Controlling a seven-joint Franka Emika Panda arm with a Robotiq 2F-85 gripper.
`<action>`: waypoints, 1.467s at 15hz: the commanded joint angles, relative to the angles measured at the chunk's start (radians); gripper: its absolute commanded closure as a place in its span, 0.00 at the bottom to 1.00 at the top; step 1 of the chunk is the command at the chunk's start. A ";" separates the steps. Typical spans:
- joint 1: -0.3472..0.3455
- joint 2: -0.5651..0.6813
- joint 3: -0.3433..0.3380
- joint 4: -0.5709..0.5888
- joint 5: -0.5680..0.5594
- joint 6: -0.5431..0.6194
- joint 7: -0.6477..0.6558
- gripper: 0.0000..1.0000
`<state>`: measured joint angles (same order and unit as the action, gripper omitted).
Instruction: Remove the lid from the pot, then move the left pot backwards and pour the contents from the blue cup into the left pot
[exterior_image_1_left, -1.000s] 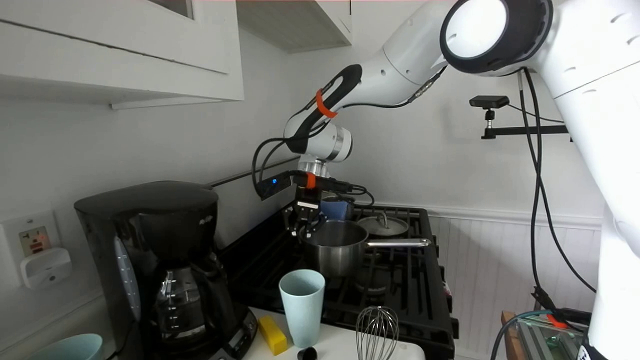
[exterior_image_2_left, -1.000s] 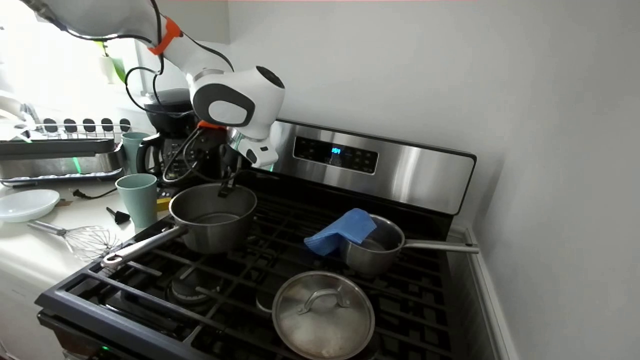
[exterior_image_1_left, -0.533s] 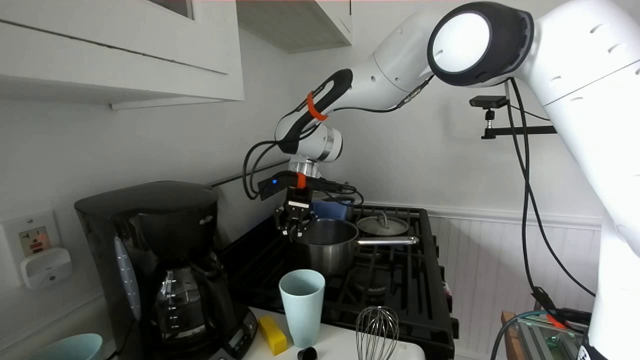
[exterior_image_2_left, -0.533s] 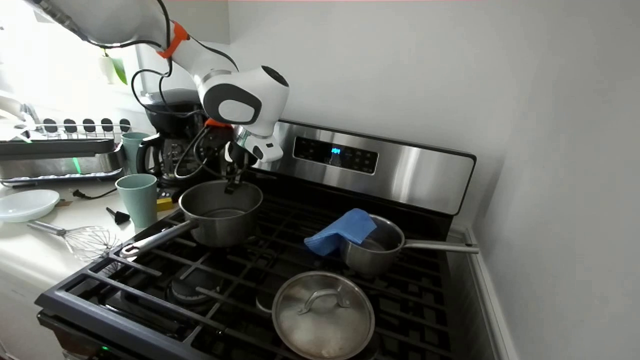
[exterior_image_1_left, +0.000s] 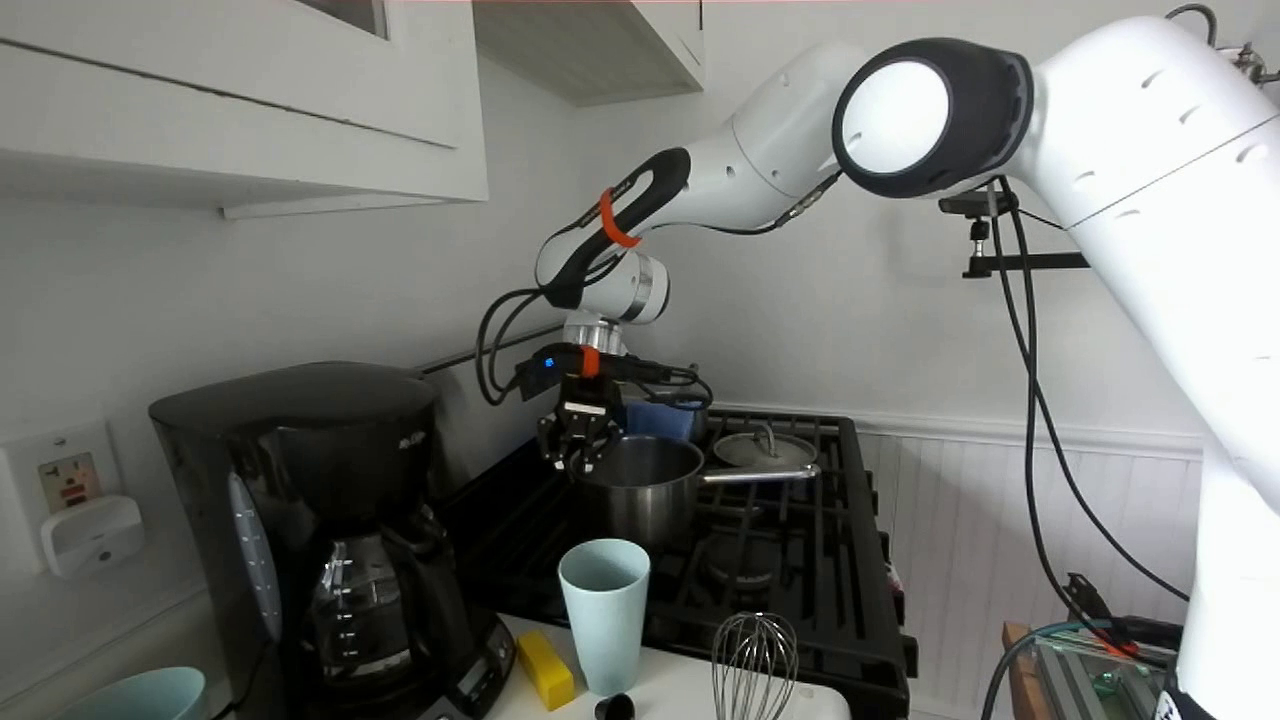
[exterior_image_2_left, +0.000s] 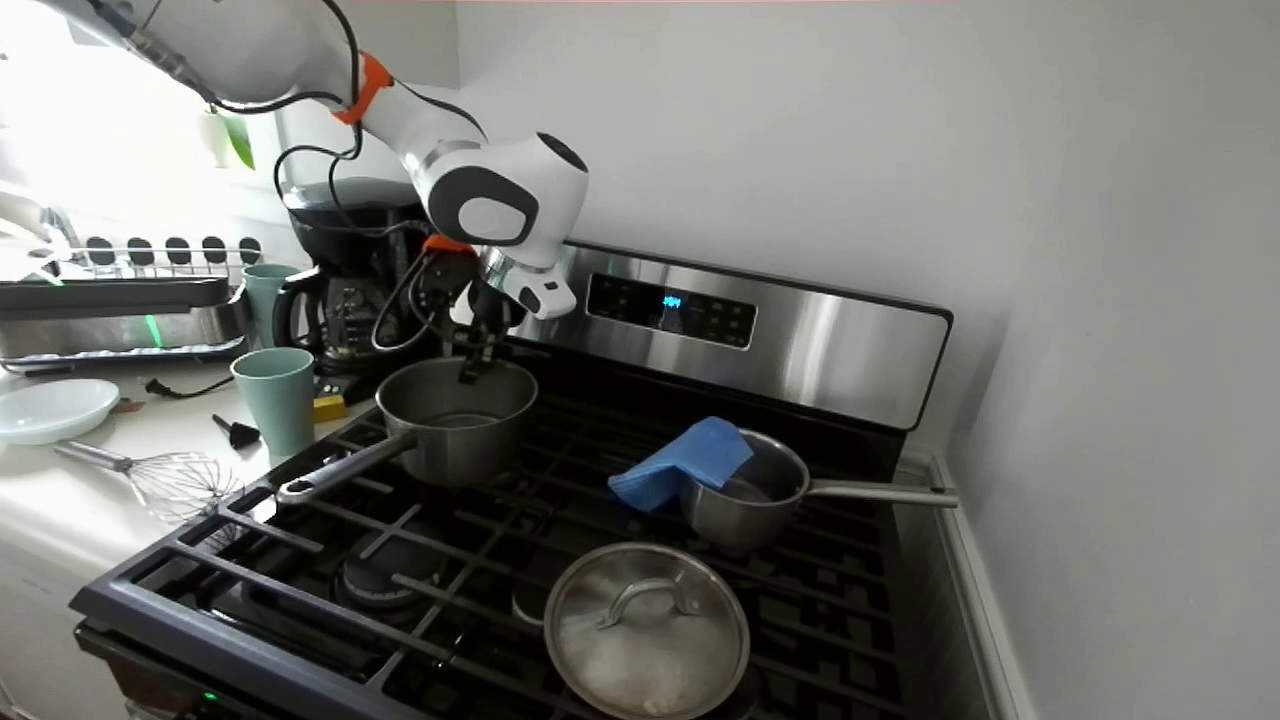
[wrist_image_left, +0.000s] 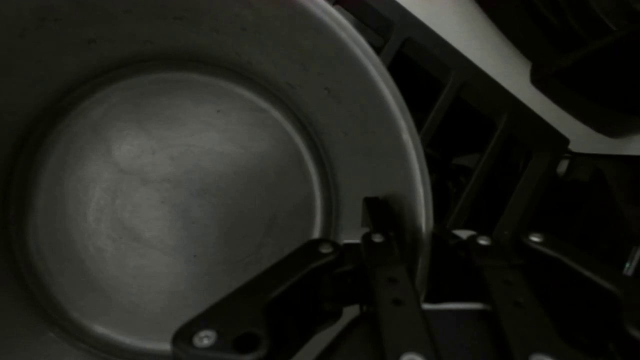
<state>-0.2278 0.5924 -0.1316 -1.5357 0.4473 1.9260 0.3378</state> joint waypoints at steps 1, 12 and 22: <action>-0.015 0.093 0.006 0.117 -0.013 -0.006 -0.015 0.97; -0.014 -0.016 0.009 0.047 -0.004 -0.012 -0.023 0.08; -0.023 -0.334 0.010 -0.212 -0.023 -0.249 -0.372 0.00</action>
<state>-0.2387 0.3833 -0.1316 -1.6187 0.4440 1.7601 0.0678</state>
